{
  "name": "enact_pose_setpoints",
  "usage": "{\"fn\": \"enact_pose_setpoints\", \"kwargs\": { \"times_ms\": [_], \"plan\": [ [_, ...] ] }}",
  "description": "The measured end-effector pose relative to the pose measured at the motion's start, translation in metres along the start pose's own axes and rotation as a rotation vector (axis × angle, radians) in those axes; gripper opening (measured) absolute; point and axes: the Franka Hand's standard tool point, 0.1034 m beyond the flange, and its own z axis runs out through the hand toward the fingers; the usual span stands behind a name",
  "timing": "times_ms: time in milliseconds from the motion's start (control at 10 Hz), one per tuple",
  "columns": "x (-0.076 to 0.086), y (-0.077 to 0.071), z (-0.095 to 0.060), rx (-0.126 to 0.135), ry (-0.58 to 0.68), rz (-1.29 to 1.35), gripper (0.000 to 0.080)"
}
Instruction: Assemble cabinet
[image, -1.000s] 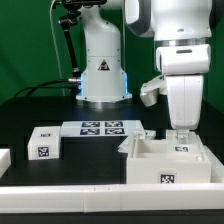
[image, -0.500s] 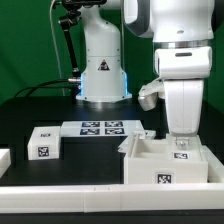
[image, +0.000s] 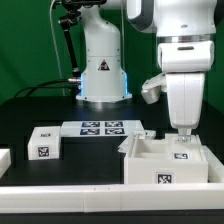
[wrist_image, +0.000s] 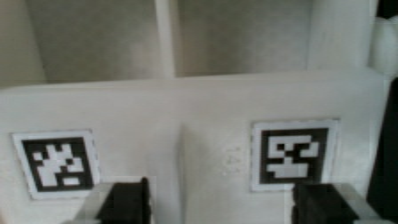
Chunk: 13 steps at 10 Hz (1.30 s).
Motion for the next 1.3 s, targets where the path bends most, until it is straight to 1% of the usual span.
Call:
{"fn": "enact_pose_setpoints", "kwargs": {
  "times_ms": [100,200,300,400,500,600,700,800,900,1000,1200,1300],
  "plan": [
    [-0.002,-0.004,-0.006,-0.003,-0.003,-0.003,0.0525],
    [-0.004,-0.009,-0.013,-0.007,-0.006,-0.005,0.0525],
    [-0.007,-0.015,-0.021,-0.013,-0.011,-0.008,0.0746],
    [-0.011,-0.023,-0.031,-0.019,-0.017,0.002,0.0746],
    [-0.017,-0.036,-0.04,-0.02,-0.026,0.022,0.0791],
    [-0.023,-0.048,-0.044,-0.027,-0.027,0.057,0.0791],
    [-0.03,-0.069,-0.042,-0.042,-0.019,0.11,0.0797],
    [-0.038,-0.089,-0.035,-0.031,-0.025,0.125,0.0797],
    [-0.037,-0.084,-0.035,-0.027,-0.028,0.124,0.0796],
    [-0.037,-0.083,-0.036,-0.029,-0.027,0.124,0.0796],
    [-0.038,-0.084,-0.034,-0.027,-0.028,0.125,0.0796],
    [-0.041,-0.088,-0.03,-0.034,-0.021,0.132,0.0796]
  ]
}}
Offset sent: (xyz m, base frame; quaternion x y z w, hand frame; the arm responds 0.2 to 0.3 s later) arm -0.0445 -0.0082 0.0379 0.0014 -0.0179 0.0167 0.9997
